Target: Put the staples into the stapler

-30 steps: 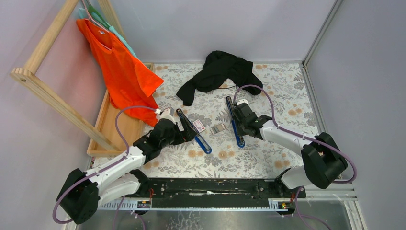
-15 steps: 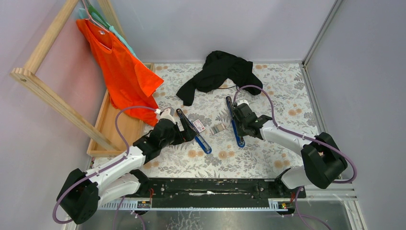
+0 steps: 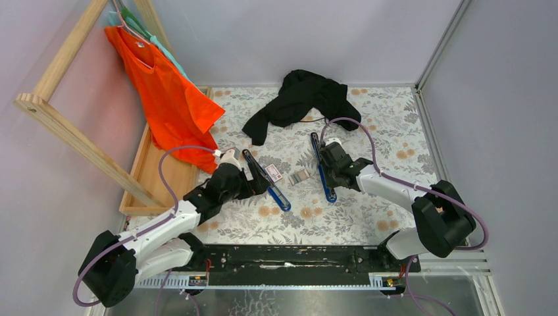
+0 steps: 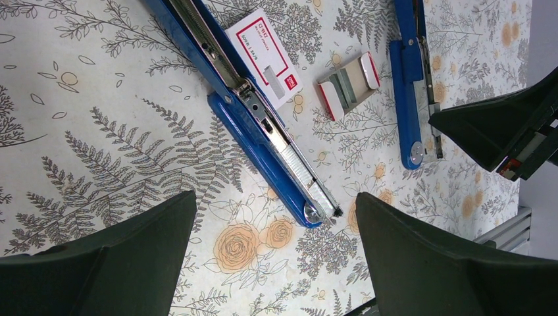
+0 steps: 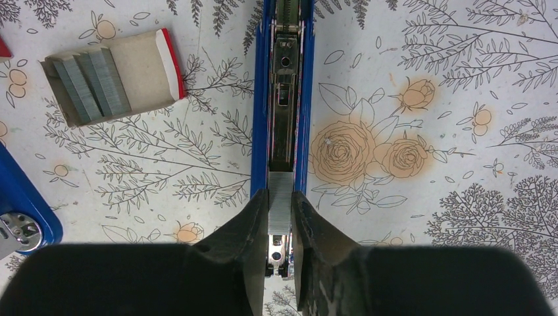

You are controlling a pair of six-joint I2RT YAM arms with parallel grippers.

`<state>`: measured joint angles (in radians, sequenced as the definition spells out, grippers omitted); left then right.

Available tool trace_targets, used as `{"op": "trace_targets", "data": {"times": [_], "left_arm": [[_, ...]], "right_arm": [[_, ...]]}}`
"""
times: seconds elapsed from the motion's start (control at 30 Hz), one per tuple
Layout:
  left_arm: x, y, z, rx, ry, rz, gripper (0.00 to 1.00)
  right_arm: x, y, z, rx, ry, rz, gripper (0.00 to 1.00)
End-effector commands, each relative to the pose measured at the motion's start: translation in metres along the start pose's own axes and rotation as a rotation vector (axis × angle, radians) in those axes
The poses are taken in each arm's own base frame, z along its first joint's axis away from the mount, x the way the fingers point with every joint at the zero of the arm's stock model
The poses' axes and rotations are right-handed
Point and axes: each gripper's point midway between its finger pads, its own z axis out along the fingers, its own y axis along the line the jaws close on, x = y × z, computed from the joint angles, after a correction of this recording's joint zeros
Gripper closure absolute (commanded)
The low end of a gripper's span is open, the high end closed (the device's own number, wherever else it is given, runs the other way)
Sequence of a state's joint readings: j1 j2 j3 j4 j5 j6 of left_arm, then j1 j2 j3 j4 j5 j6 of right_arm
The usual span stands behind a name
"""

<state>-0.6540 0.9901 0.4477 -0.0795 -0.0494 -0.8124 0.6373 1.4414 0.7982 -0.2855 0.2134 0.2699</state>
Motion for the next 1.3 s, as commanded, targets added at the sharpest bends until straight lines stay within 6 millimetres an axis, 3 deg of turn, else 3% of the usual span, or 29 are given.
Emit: {"op": "trace_targets", "data": {"times": [0.0, 0.23, 0.6, 1.0, 1.27], "left_arm": [[-0.019, -0.020, 0.000, 0.060, -0.052, 0.008, 0.02], [-0.018, -0.021, 0.000, 0.062, -0.049, 0.010, 0.02], [-0.018, -0.020, -0.003, 0.060, -0.054, 0.007, 0.02], [-0.019, -0.019, -0.003, 0.058, -0.055, 0.008, 0.02], [-0.019, -0.020, -0.003, 0.061, -0.056, 0.010, 0.02]], "right_arm": [[-0.005, 0.002, -0.002, -0.018, -0.002, 0.011, 0.74], [-0.024, -0.002, -0.011, 0.008, -0.062, 0.020, 0.61], [-0.056, -0.018, -0.001, 0.079, -0.124, 0.067, 0.55], [-0.044, -0.018, 0.019, 0.079, -0.055, 0.060, 0.52], [-0.019, -0.018, 0.014, 0.063, 0.014, 0.074, 0.50]]}}
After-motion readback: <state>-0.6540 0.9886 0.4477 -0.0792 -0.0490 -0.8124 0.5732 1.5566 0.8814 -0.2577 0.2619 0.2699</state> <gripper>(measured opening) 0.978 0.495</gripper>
